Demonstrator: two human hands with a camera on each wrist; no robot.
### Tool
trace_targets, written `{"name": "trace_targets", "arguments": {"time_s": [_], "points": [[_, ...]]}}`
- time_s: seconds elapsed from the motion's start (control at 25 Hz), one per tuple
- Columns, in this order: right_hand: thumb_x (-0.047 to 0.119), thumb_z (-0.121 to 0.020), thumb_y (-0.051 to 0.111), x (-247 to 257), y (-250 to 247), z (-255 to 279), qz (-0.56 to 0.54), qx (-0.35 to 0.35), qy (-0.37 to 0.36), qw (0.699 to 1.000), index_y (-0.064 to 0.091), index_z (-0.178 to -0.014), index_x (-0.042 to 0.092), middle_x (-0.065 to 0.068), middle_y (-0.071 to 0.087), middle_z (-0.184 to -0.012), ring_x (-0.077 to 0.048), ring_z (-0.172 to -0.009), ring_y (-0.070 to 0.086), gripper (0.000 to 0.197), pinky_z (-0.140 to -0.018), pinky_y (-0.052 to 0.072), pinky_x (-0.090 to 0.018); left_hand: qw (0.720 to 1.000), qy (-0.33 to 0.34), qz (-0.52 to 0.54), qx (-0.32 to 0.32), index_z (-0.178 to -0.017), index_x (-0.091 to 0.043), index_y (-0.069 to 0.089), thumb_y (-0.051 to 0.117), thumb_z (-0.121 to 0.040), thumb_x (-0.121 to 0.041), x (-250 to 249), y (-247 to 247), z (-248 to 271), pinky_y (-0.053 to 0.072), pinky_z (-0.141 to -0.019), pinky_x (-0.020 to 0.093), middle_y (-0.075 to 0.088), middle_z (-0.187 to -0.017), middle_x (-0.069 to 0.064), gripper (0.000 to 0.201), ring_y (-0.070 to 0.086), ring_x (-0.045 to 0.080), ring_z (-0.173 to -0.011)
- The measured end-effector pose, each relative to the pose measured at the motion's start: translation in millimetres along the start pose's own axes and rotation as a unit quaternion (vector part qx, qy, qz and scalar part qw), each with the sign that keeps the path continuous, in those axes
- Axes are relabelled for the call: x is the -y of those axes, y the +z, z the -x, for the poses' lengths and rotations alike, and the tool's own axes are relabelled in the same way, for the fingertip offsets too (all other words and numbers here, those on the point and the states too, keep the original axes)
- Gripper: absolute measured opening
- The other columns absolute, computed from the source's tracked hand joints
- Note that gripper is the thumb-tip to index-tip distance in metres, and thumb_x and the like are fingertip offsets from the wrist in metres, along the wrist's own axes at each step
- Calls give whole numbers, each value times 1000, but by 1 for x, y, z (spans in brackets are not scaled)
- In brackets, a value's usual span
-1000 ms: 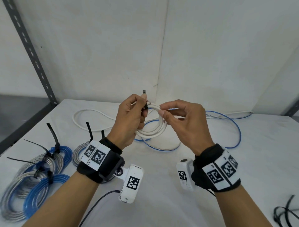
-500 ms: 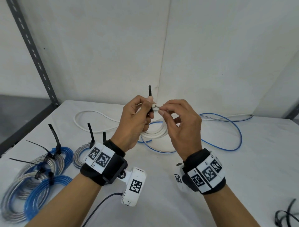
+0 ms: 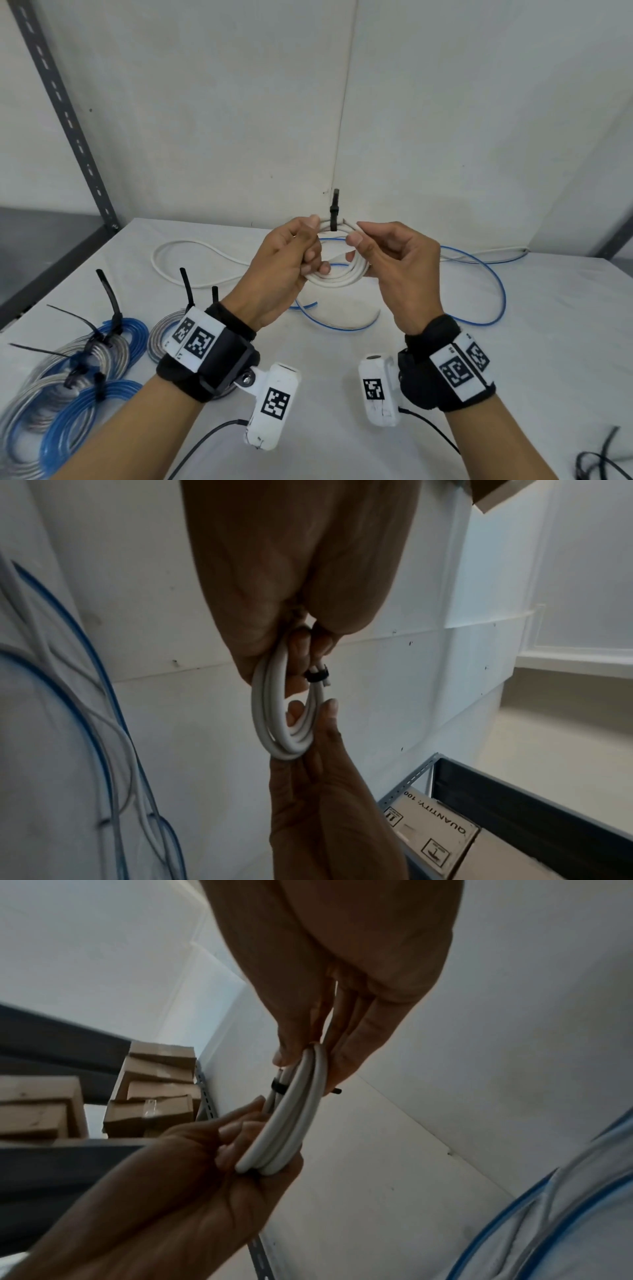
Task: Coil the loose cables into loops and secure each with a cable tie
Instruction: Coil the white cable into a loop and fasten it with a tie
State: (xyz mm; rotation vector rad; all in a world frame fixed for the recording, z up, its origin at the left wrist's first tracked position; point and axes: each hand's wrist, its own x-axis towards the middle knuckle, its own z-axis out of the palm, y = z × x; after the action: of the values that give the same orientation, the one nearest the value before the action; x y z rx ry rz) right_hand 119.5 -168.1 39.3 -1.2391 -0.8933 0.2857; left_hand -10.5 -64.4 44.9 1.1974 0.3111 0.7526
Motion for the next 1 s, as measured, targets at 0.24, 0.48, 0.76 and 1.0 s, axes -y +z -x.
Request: {"name": "trace_targets", "arguments": {"time_s": [0.24,0.48,0.76,1.0], "points": [[21,-88,77,5,3,2,49,96,-13,994,74,-97,16,-8,78,-87,-31,-82,75,11,-78,61,-42,996,-19,-50,-72,-71,-19,59,50,-106,-31,-5,1,2,37,-51,26,18,-61,-1,38,20,11,-50],[33,-102,58,3,3,0,35,54,38,997,76,-95,9,6,63,-64,-11,-62,54,31,-67,50,-28,978,38,-206,5,-64,-26,59,52,-106,-29,11,14,13,35,-56,31,33,-61,-9,43,30,9,-54],[18,-106,53,9,-2,-2,16,49,24,998,60,-76,0,13,46,-50,-5,-47,39,35,-53,39,-19,972,32,-230,45,-92,-7,76,57,-103,-32,17,21,18,30,-57,40,48,-58,-14,33,26,13,-52],[17,-105,54,16,5,2,-53,-2,41,998,59,-75,2,6,35,-49,-7,-45,34,33,-47,39,-18,979,31,-191,67,-81,-22,75,55,-104,-26,20,24,18,34,-52,27,46,-56,-15,31,26,13,-53]]}}
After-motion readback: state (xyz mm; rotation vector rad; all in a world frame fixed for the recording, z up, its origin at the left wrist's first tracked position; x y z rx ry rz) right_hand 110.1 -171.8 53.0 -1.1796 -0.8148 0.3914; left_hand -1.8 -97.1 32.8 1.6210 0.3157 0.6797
